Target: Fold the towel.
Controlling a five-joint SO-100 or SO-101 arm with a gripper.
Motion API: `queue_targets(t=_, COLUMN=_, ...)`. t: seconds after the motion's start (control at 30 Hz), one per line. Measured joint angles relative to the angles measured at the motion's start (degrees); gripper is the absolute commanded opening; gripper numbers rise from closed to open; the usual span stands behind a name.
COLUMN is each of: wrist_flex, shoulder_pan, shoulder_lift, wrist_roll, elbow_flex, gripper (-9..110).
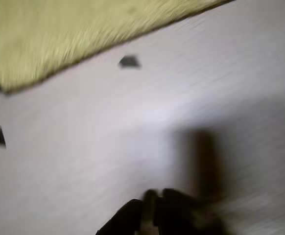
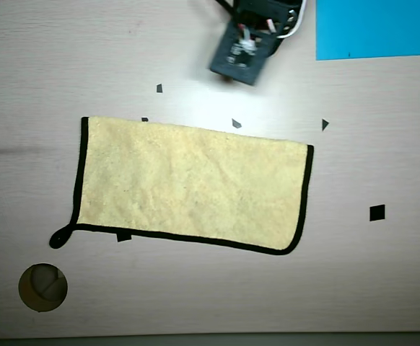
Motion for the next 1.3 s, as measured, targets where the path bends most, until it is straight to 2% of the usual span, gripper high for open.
queue_targets(t=0.17, wrist_flex=-15.2, shoulder_pan=12.2, shoulder_lift=-19.6, wrist_roll=16.0, elbow_flex=-8.7, gripper=6)
queue_targets(t=0.3, wrist_flex=-20.5, shoulder_pan=21.6, shoulder_lift=-41.7, wrist_roll=31.1, elbow_flex=-23.8, gripper=9)
queue_targets(t=0.4, wrist_flex=-24.1, shoulder_pan=25.5, shoulder_lift=-54.8, wrist_roll=41.0, elbow_flex=-31.9, gripper=10)
queue_targets(t=0.53, wrist_flex=-30.0, shoulder_pan=27.3, shoulder_lift=-65.2, wrist_roll=48.4, elbow_flex=-37.7, gripper=11)
queue_targets(t=0.83, wrist_flex=-43.0, shoulder_pan=28.9, shoulder_lift=-83.5, wrist_roll=48.3, elbow_flex=-45.2, gripper=14)
queue_targets(t=1.3, wrist_flex=-47.5, shoulder_pan=28.9, shoulder_lift=-103.5, wrist_roll=47.5, elbow_flex=-61.2, gripper=16)
